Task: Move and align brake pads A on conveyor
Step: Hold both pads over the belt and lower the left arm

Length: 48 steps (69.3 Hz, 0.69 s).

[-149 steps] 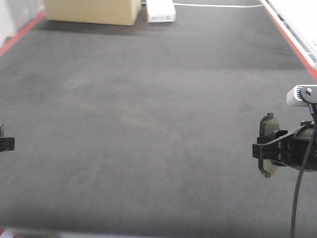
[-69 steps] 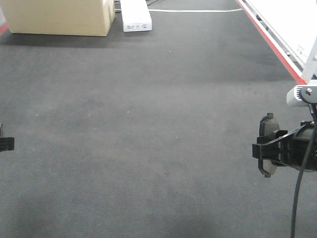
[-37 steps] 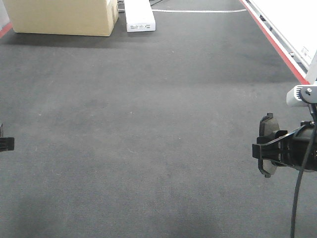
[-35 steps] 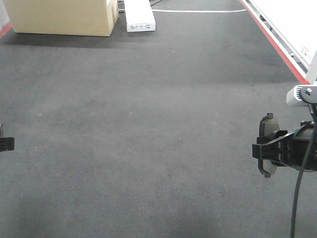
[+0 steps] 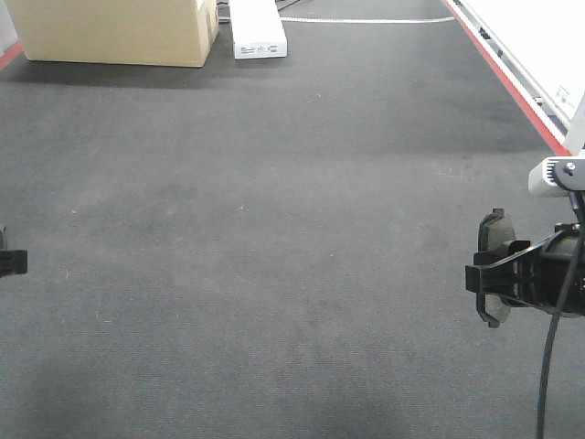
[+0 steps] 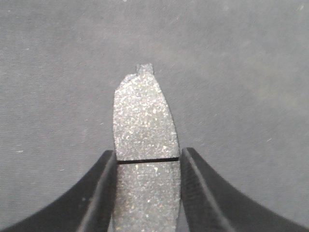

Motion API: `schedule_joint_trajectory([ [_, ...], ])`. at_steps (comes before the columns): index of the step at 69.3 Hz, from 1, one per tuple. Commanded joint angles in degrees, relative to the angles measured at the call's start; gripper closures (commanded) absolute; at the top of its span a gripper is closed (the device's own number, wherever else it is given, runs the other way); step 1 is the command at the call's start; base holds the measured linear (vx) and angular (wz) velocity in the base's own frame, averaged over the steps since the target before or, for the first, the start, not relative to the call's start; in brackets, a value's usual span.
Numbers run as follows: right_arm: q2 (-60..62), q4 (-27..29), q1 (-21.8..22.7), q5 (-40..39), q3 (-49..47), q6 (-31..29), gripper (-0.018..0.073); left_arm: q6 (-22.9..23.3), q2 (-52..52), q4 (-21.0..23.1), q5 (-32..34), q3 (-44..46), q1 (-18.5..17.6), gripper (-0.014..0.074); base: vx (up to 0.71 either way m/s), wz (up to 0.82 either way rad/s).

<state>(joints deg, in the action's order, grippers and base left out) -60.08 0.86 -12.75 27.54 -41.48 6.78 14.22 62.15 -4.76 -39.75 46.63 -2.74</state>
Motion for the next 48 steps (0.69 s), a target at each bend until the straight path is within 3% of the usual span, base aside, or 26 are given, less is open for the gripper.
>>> schedule_joint_trajectory([
  [1,1.21,-0.22,0.17,-4.34,-1.66,-0.26,0.05,0.06,-0.23,4.07,4.05,1.55,-0.16,0.0489,0.0,0.0],
  [13,1.21,-0.22,0.17,-4.34,-1.66,-0.26,0.05,-7.91,3.6,13.92,4.17,1.99,-2.89,0.0485,0.0,0.0],
  [20,1.21,-0.22,0.17,-4.28,-1.66,-0.26,0.05,-9.3,6.93,17.37,4.39,3.38,-6.04,0.0485,0.0,0.0],
  [37,1.21,-0.22,0.17,-4.33,-1.66,-0.26,0.05,-6.05,14.47,16.01,8.9,5.83,-16.58,0.048,0.0,0.0],
  [48,1.21,-0.22,0.17,-4.33,-1.66,-0.26,0.05,4.93,19.69,7.53,11.61,6.38,-18.98,0.0478,0.0,0.0],
])
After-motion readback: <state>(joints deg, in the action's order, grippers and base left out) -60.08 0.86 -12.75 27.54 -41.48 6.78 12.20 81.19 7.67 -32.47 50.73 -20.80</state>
